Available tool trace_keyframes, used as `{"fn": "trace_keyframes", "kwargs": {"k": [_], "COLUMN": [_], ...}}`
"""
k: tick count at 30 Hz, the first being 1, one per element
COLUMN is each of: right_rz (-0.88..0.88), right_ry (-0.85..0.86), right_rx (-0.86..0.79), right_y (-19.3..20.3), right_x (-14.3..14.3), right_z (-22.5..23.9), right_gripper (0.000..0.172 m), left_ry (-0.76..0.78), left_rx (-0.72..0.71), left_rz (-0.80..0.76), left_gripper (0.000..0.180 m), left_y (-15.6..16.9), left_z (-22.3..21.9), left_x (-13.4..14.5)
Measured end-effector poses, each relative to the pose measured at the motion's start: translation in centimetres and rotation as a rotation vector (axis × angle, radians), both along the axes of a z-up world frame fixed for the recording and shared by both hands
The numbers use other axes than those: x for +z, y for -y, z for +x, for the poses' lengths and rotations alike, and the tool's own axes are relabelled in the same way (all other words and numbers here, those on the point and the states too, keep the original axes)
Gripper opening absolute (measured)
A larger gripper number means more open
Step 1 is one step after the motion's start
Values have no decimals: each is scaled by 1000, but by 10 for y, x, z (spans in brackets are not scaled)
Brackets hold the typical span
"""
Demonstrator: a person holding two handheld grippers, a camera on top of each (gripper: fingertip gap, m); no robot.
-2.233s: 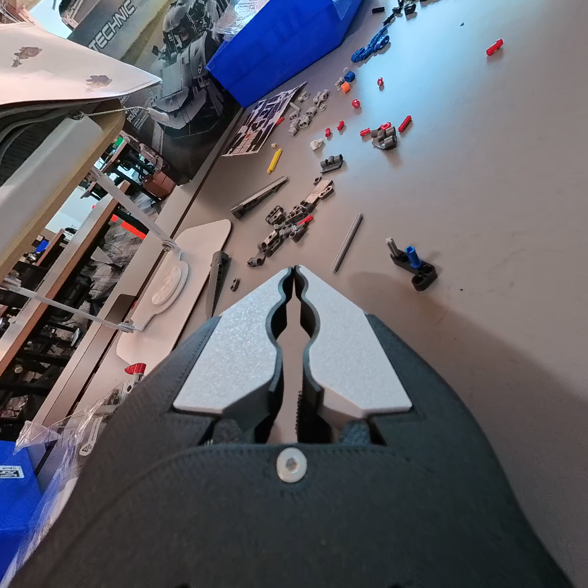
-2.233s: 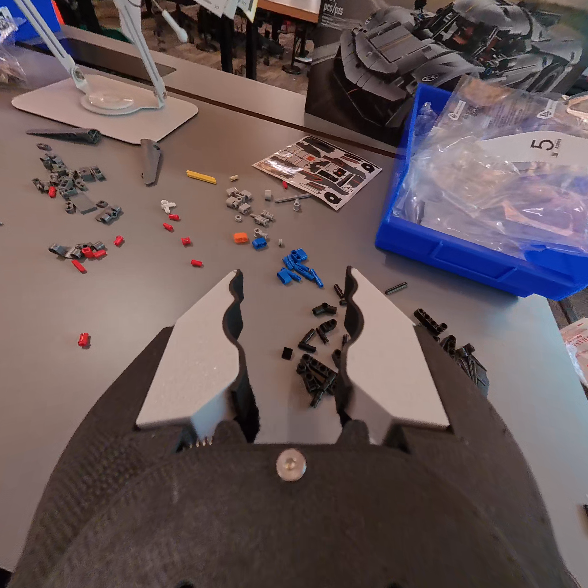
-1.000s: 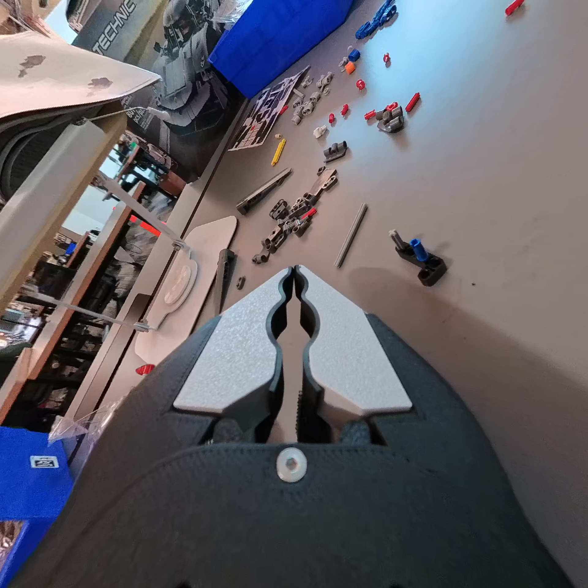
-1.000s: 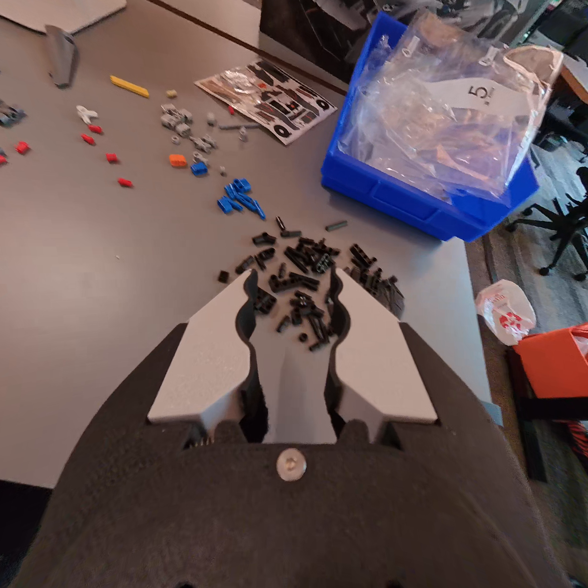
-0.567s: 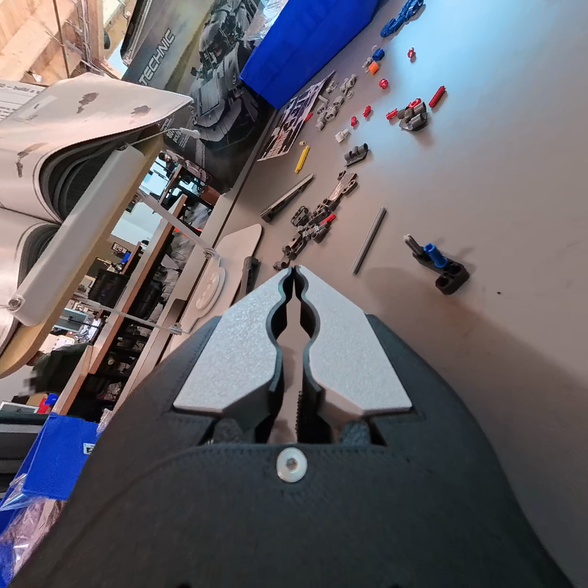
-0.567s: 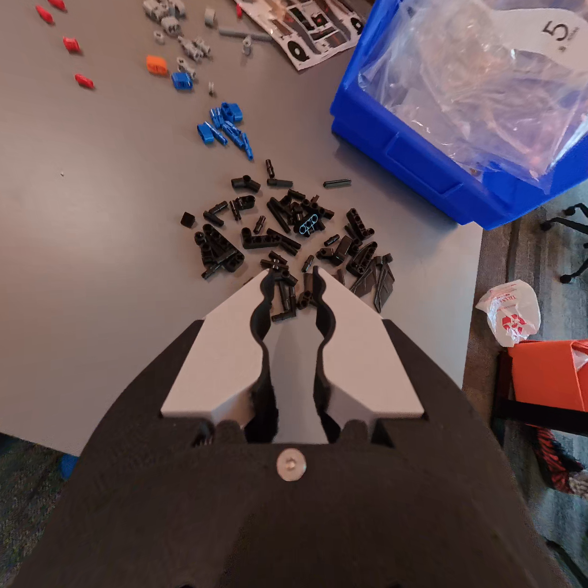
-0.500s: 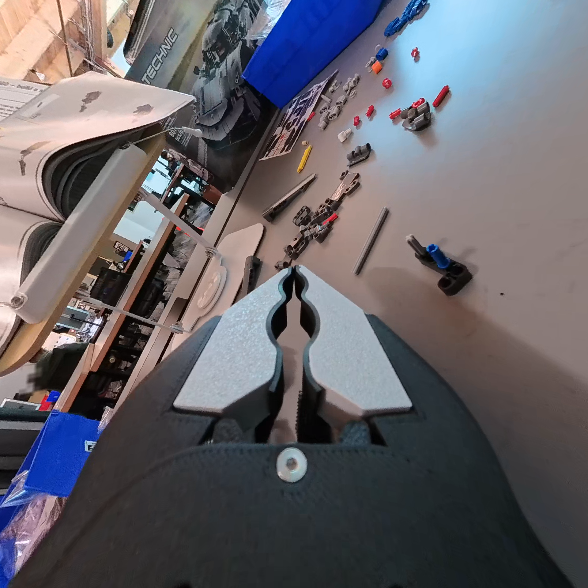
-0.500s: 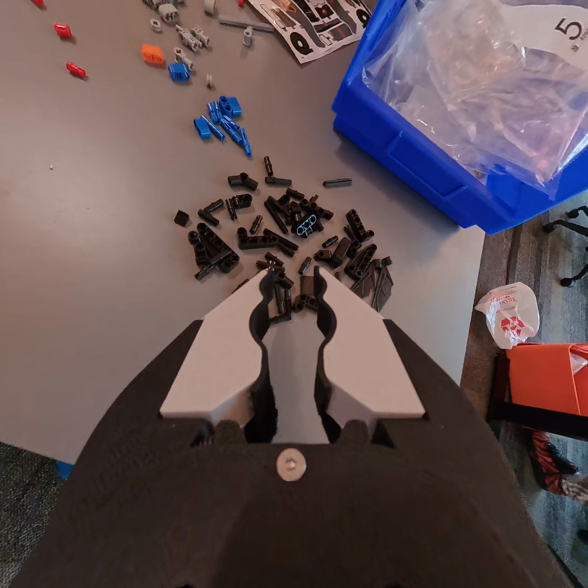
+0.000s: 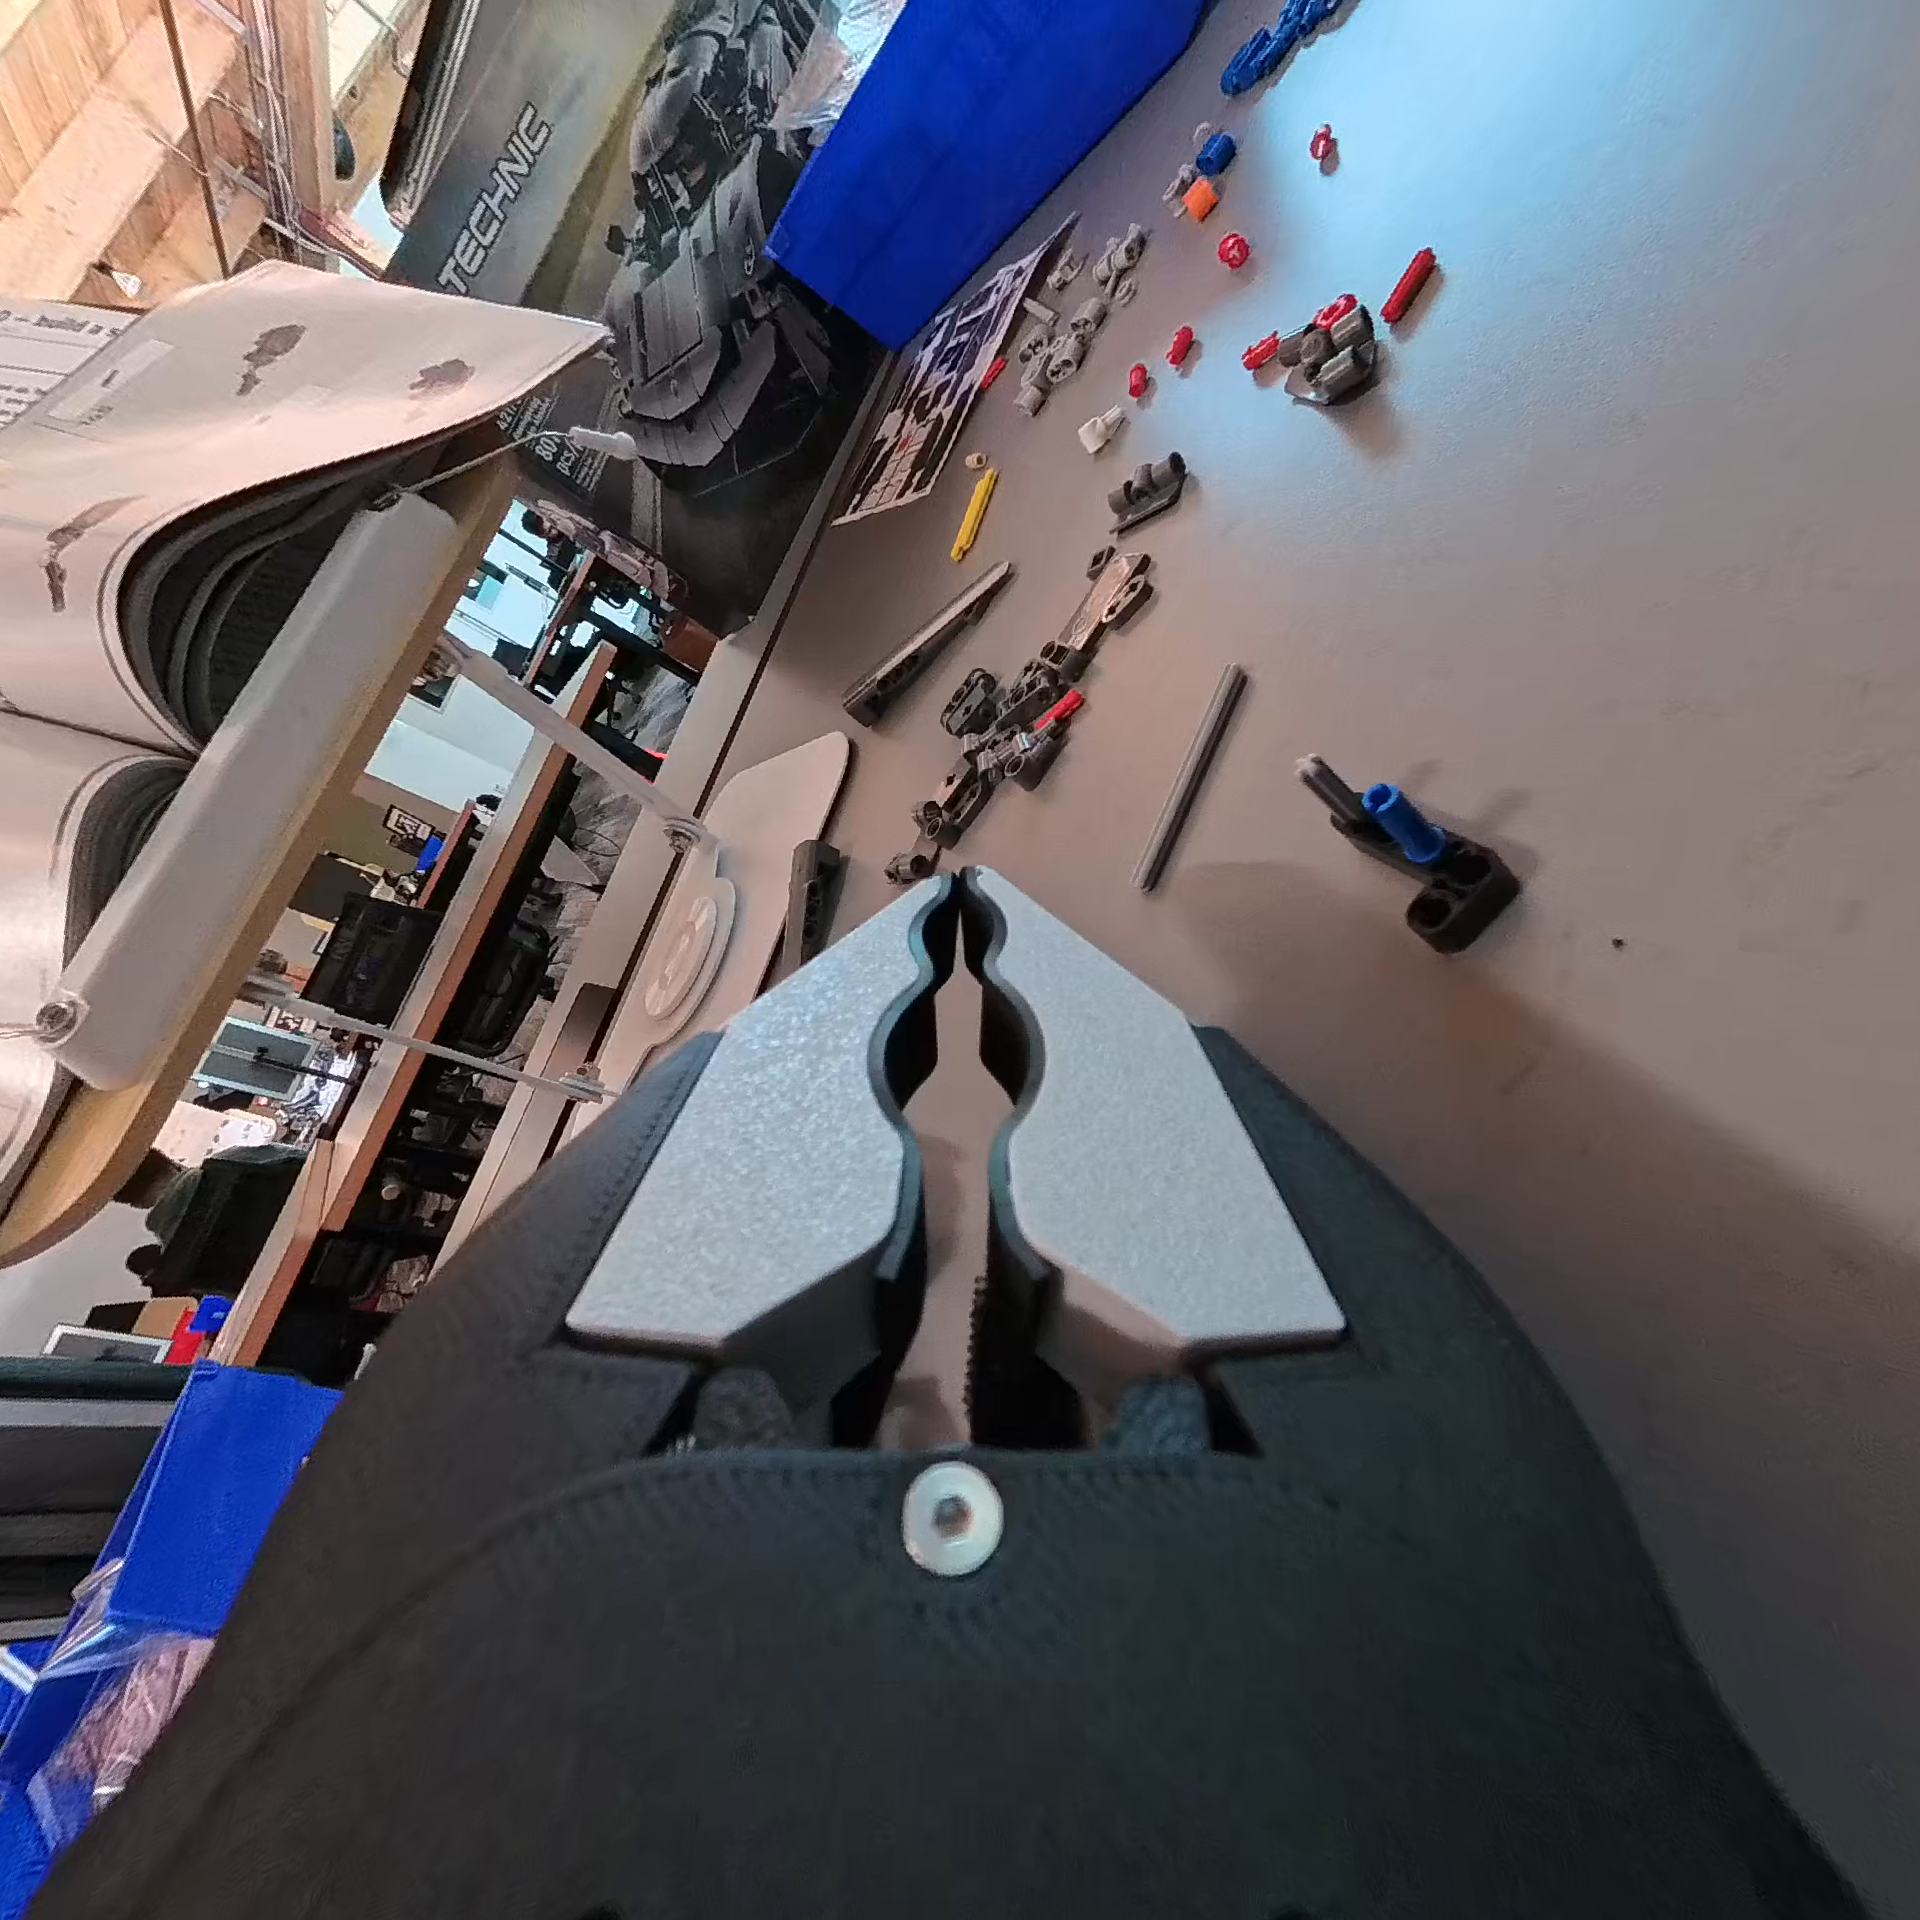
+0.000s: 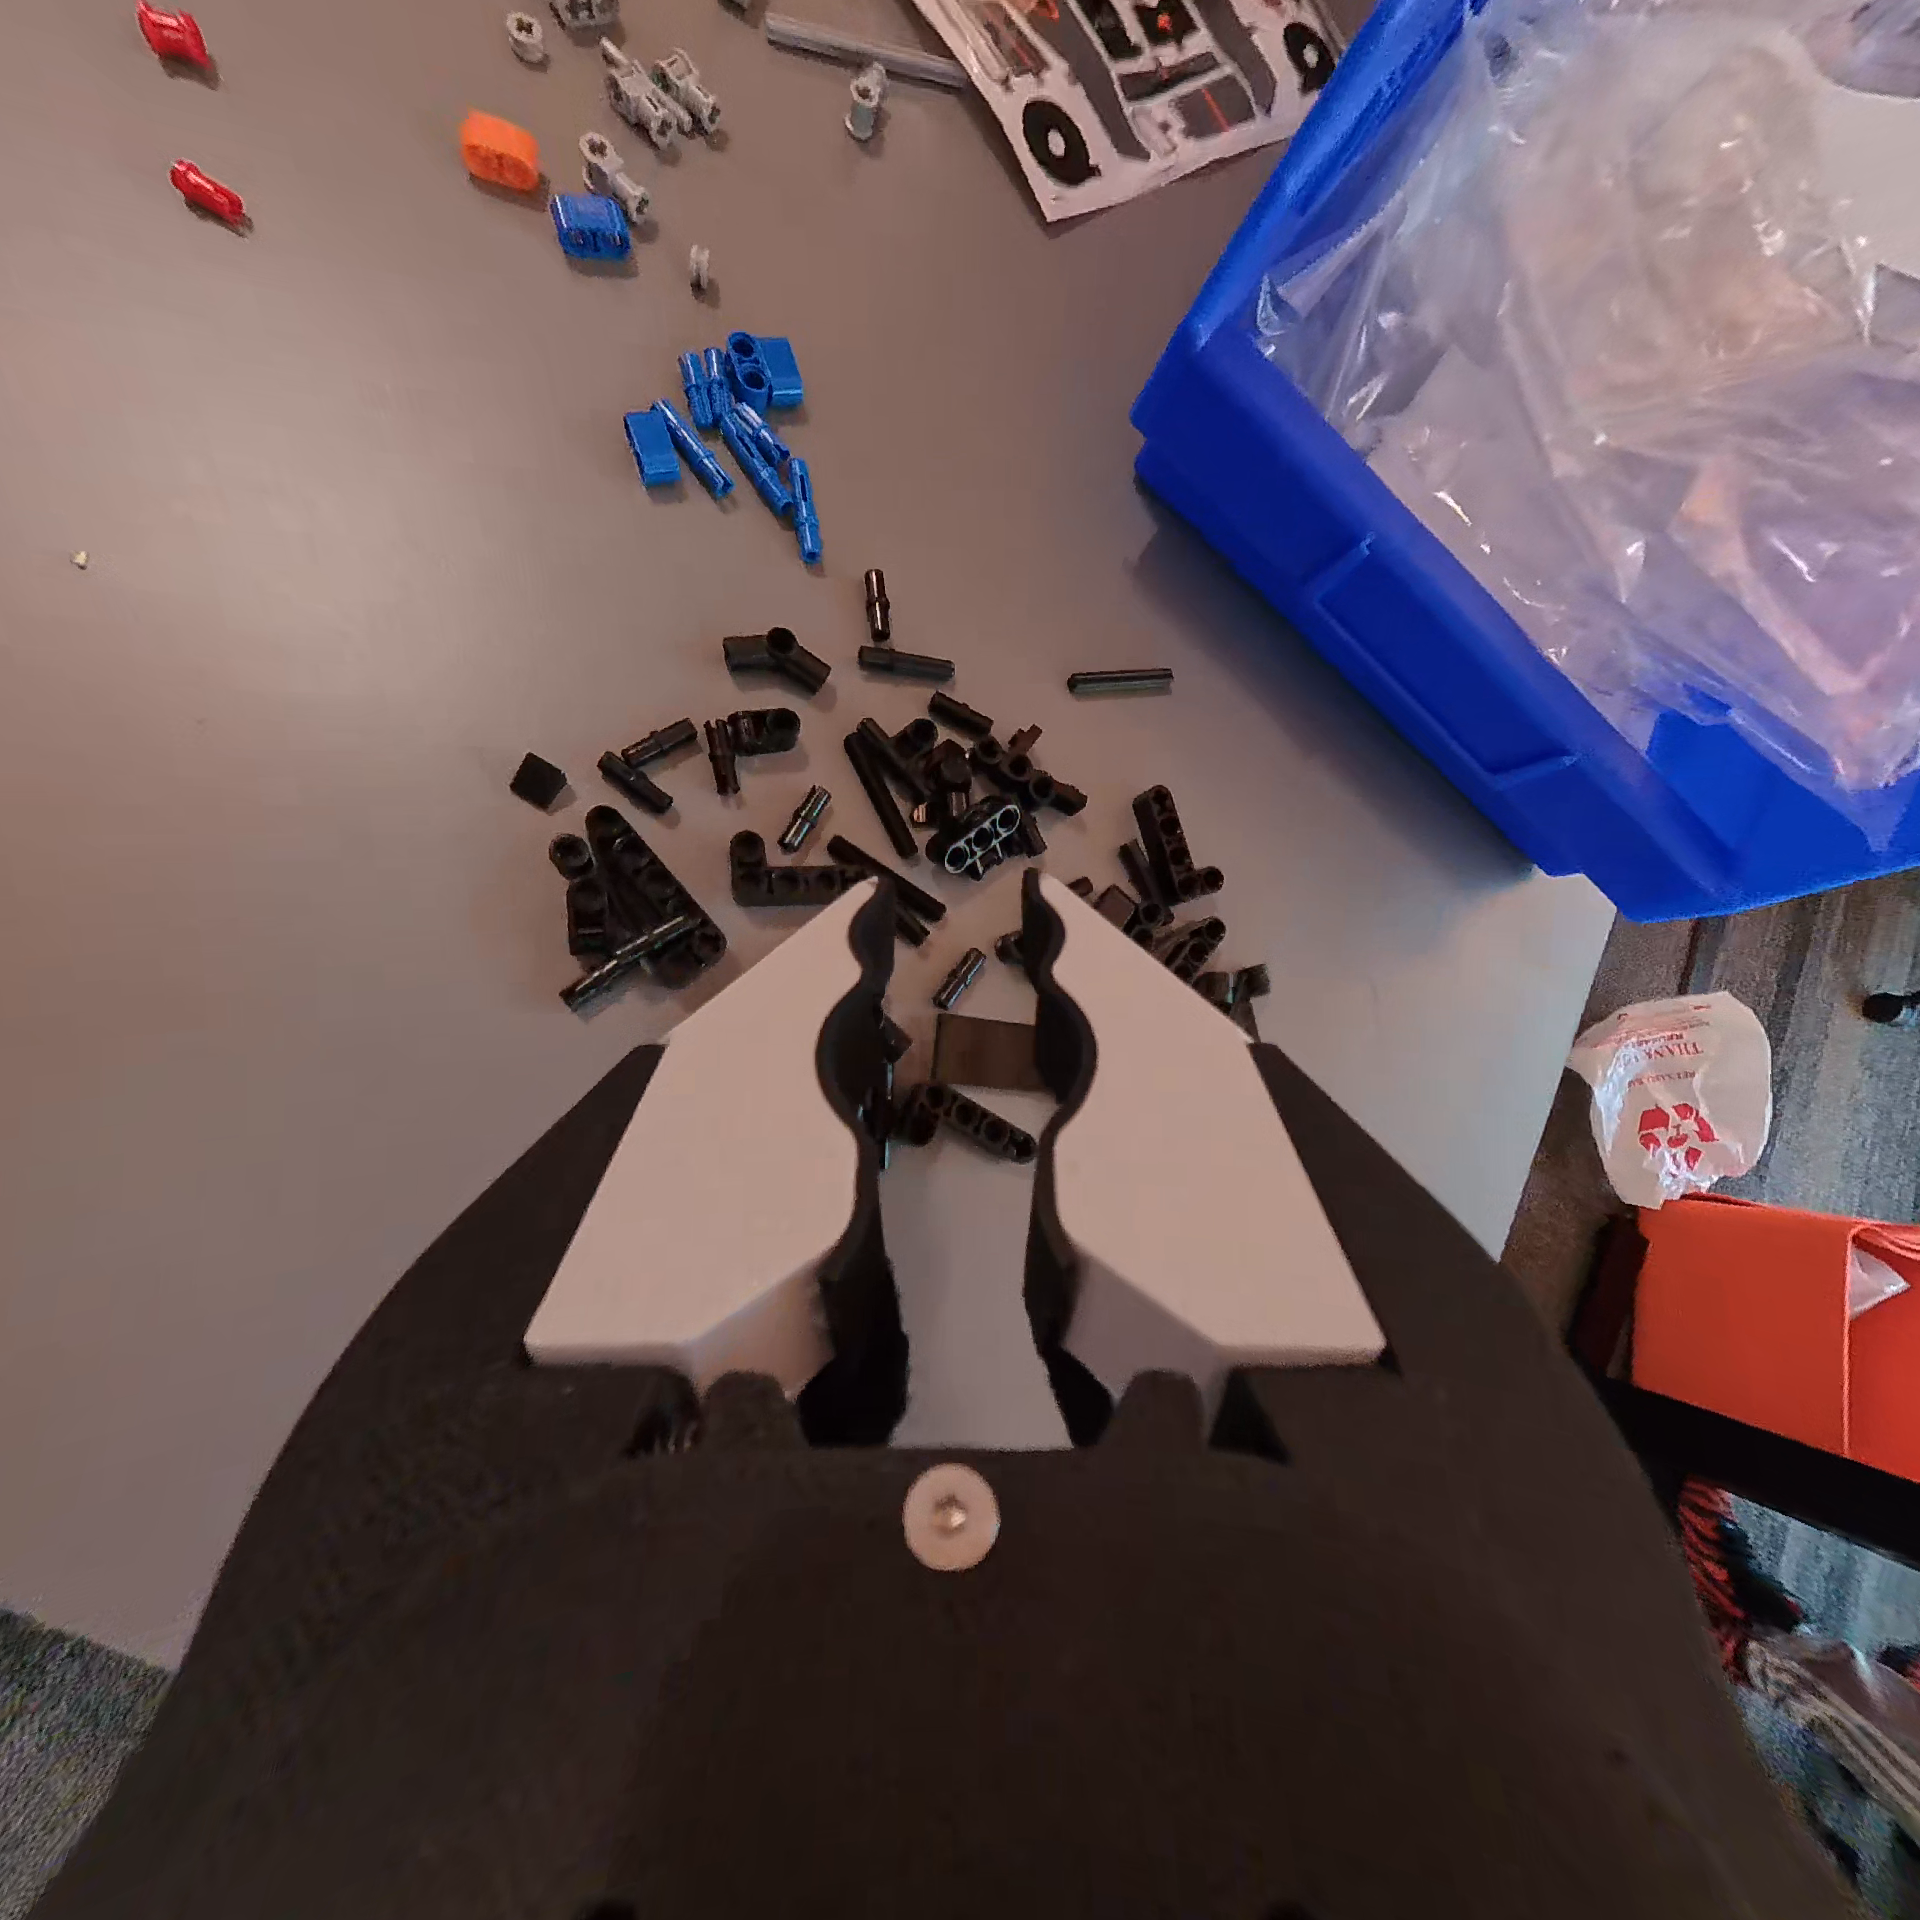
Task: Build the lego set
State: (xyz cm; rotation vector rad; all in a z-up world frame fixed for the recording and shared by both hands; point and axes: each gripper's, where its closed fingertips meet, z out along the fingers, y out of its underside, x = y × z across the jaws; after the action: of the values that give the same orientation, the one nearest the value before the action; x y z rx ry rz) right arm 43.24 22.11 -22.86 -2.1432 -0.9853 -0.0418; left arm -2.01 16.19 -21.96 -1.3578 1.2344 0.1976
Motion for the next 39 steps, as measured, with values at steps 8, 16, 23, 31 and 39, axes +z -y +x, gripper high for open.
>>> {"fn": "trace_keyframes", "kwargs": {"k": [8, 16, 23, 31, 39], "right_rz": [-19, -109, -182, -199, -211], "right_ry": [65, 170, 136, 135, 148], "right_rx": [-40, -70, -4, 112, 99], "right_y": [-8, -7, 21, 47, 45], "right_x": [8, -3, -10, -18, -21], "right_z": [24, 52, 43, 5, 11], "right_gripper": [17, 28, 24, 20, 18], "left_ry": [2, -6, 2, -2, -12], "left_rx": [-11, -10, -7, -10, -10], "left_rz": [-8, -8, -15, -16, -13], "left_gripper": [0, 0, 0, 0, 0], "left_y": [1, 1, 0, 0, 1], "left_z": [1, 1, 1, 1, 1], "left_x": [0, -1, -1, -2, -3]}}
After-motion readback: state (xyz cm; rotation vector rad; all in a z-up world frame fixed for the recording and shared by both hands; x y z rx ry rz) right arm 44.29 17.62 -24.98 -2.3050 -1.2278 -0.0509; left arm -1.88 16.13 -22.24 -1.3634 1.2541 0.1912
